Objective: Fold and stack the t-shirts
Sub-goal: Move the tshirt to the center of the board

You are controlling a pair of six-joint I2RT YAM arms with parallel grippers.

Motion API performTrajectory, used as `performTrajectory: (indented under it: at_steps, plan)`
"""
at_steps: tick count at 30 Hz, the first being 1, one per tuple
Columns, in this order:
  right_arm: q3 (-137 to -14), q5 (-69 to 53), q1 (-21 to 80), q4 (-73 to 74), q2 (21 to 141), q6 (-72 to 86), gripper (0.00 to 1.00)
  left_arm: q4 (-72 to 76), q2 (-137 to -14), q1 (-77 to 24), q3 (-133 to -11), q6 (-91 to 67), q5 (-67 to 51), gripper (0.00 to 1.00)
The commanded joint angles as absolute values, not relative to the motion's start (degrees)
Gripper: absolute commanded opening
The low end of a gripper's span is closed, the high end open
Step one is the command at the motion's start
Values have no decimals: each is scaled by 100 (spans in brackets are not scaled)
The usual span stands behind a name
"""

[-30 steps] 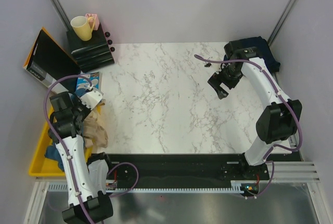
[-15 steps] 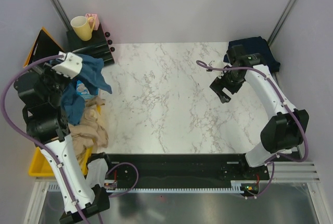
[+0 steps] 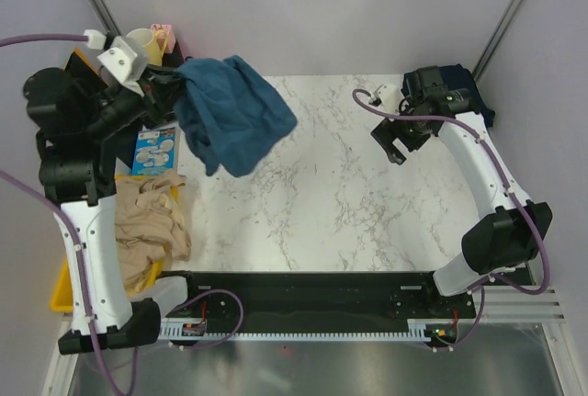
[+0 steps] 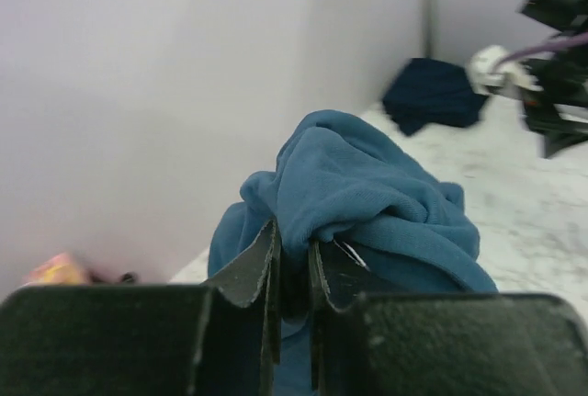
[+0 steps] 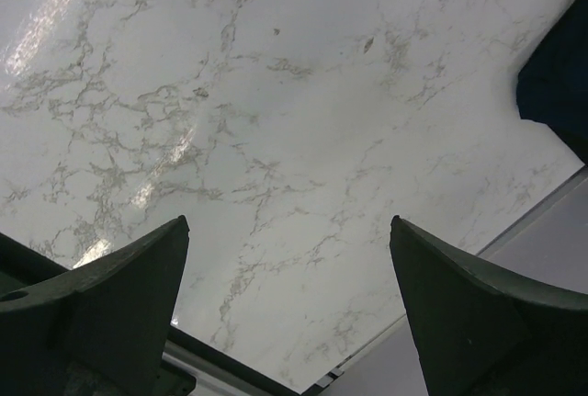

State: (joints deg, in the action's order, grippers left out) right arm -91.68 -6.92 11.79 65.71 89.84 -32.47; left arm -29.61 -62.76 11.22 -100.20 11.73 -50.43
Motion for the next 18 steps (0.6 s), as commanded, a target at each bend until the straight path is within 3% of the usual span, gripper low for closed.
performTrajectory:
  at_steps: [1, 6, 10, 15, 16, 18]
  plan:
    - [-9518, -483, 1160, 6136, 8833, -2910, 98, -2725, -6600, 71, -9512, 694, -5319, 2]
    - [-9738, -685, 1020, 6038, 8842, -2594, 98, -2681, -7241, -1017, -9229, 877, -4792, 2]
    - [-9888, -1176, 897, 6073, 8886, -2549, 98, -2663, -7742, -1669, -9184, 1572, -3283, 2]
    - [-10054, -1836, 888, 6187, 9315, -2453, 98, -2865, -8568, -2187, -9316, 2021, -2601, 4]
    - [-10159, -1985, 896, 6231, 9386, -2426, 98, -2917, -8656, -2249, -9351, 2048, -2567, 37]
    - [-10230, -2056, 896, 6232, 9509, -2426, 98, -2997, -8797, -2372, -9343, 2039, -2558, 72]
